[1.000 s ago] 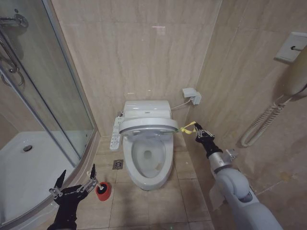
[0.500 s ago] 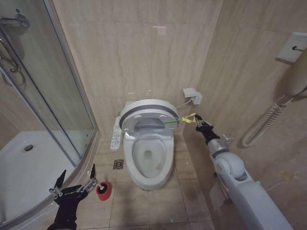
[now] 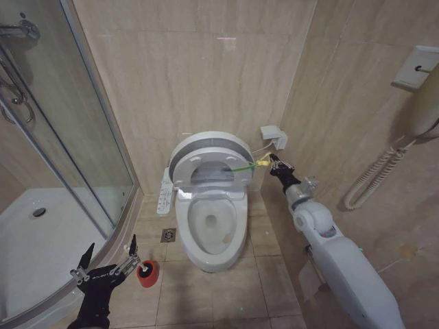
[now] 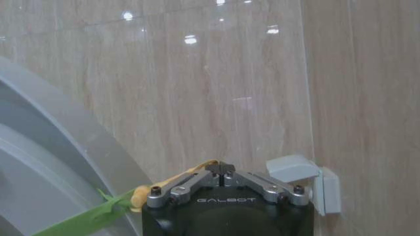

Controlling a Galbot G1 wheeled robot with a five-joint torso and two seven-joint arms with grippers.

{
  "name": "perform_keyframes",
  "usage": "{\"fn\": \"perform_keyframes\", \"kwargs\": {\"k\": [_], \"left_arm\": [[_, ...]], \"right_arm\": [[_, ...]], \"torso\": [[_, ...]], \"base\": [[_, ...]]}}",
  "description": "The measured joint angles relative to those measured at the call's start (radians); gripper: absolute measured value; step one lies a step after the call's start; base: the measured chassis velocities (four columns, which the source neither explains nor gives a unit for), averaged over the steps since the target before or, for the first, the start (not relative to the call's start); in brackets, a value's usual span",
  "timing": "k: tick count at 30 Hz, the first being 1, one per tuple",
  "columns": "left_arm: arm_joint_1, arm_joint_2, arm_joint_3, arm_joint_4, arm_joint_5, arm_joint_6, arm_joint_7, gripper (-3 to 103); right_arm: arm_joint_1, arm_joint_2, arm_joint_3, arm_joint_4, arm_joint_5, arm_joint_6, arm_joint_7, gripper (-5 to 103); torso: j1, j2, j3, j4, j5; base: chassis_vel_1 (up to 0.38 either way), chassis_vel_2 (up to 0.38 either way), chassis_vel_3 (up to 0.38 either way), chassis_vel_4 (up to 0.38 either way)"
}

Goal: Open the toilet lid, clean the toilet bowl with a toilet brush, close the toilet lid, and flush.

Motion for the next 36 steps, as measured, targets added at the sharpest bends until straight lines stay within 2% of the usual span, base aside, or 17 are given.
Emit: {"fn": "perform_keyframes", "kwargs": {"k": [36], "left_arm": [[0.0, 0.0, 0.0, 0.0, 0.0, 0.0, 0.0, 100]], "right_arm": [[0.38, 0.067, -0.199, -0.302, 0.006, 0.008, 0.049, 0]], "torso": [[0.0, 0.0, 0.0, 0.0, 0.0]], "base": [[0.0, 0.0, 0.0, 0.0]]}}
